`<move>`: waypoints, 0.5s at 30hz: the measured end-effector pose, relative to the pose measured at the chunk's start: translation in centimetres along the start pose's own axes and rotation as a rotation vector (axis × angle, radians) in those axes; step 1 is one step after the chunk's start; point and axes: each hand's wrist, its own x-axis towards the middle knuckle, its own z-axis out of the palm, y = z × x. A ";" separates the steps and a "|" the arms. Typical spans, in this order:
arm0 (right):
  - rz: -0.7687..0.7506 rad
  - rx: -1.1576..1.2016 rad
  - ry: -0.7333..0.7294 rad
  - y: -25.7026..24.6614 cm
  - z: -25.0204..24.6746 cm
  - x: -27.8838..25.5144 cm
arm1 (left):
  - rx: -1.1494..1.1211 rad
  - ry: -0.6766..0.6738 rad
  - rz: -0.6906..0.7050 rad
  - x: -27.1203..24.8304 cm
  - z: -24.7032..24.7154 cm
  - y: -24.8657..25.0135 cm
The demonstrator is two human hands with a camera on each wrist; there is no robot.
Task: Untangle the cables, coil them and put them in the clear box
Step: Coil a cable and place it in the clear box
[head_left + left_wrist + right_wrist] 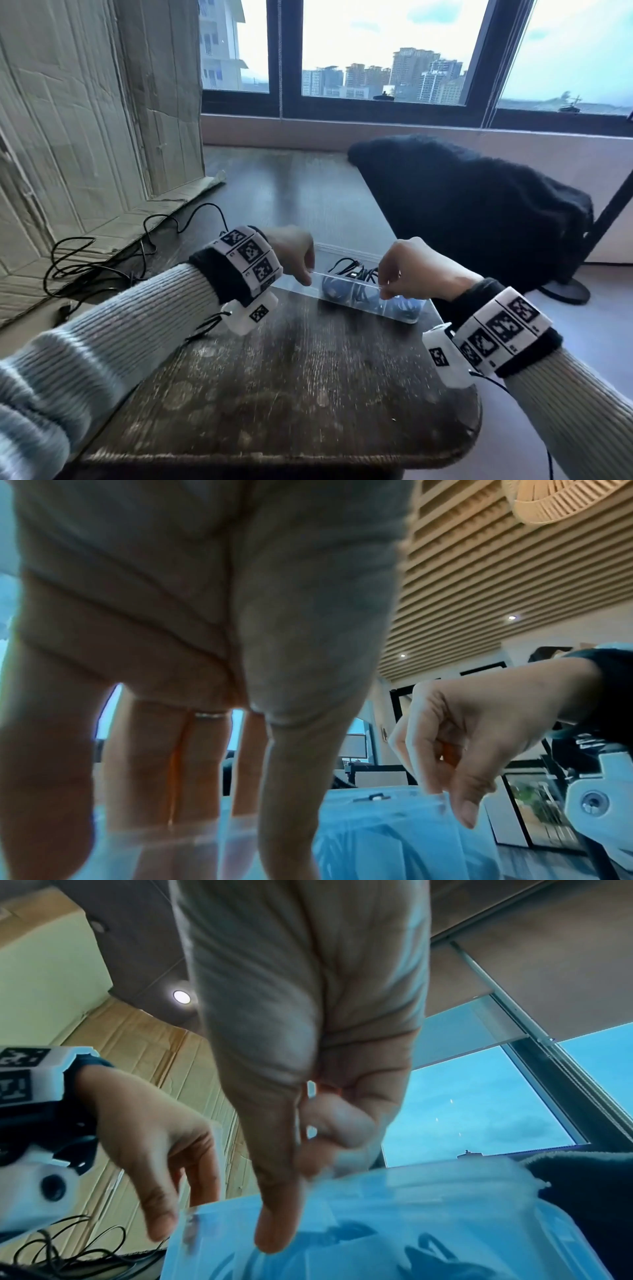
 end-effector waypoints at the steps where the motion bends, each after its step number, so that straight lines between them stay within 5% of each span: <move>1: 0.009 0.001 0.008 0.1 0.0 0.5 | 0.001 0.005 -0.001 -0.2 0.2 -0.2; 10: 0.098 -0.126 0.169 0.4 0.3 6.2 | -0.195 0.152 0.048 -2.4 1.5 -1.9; 13: -0.022 -0.066 0.235 -2.5 0.2 5.4 | -0.292 0.223 0.029 -4.6 0.8 -3.9; 15: -0.160 0.014 0.148 -5.7 0.3 4.2 | -0.302 0.257 -0.026 -6.8 0.1 -5.6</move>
